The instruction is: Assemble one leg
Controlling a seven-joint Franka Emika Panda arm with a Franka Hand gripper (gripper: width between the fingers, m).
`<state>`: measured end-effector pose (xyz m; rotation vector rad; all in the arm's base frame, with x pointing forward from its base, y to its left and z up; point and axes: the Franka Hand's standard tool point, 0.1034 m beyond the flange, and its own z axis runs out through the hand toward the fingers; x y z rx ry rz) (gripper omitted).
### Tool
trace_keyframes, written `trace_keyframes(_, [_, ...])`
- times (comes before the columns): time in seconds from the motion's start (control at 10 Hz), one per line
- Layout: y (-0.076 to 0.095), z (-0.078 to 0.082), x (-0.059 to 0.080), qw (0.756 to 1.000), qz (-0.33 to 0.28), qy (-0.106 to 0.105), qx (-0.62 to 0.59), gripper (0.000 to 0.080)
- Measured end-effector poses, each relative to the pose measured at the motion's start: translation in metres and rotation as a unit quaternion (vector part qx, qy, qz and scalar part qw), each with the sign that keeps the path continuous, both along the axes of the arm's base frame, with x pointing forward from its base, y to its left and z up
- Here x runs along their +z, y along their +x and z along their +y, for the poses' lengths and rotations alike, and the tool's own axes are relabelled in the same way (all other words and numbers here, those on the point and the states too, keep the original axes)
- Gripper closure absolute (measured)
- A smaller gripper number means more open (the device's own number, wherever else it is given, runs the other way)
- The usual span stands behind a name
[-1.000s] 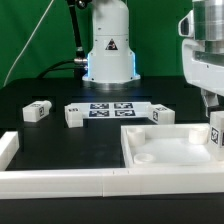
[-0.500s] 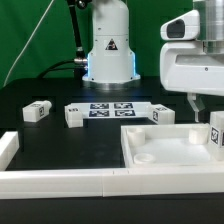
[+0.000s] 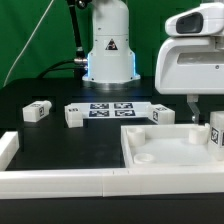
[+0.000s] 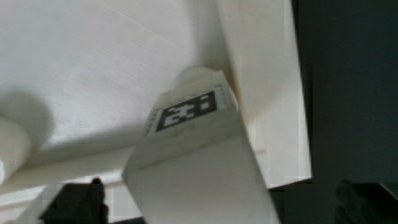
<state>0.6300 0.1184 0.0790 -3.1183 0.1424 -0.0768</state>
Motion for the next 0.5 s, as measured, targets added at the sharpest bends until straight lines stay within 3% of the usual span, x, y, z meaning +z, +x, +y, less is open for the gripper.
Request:
trace_keyframes(0.2, [-0.0002,-0.0029,-0.0008,1.000,0.000,-0.002,0.029,0.0150])
trace_keyframes(0.5, [-0.0002,-0.0030,-0.0008,1.000,0.000,-0.002,0.028,0.0509])
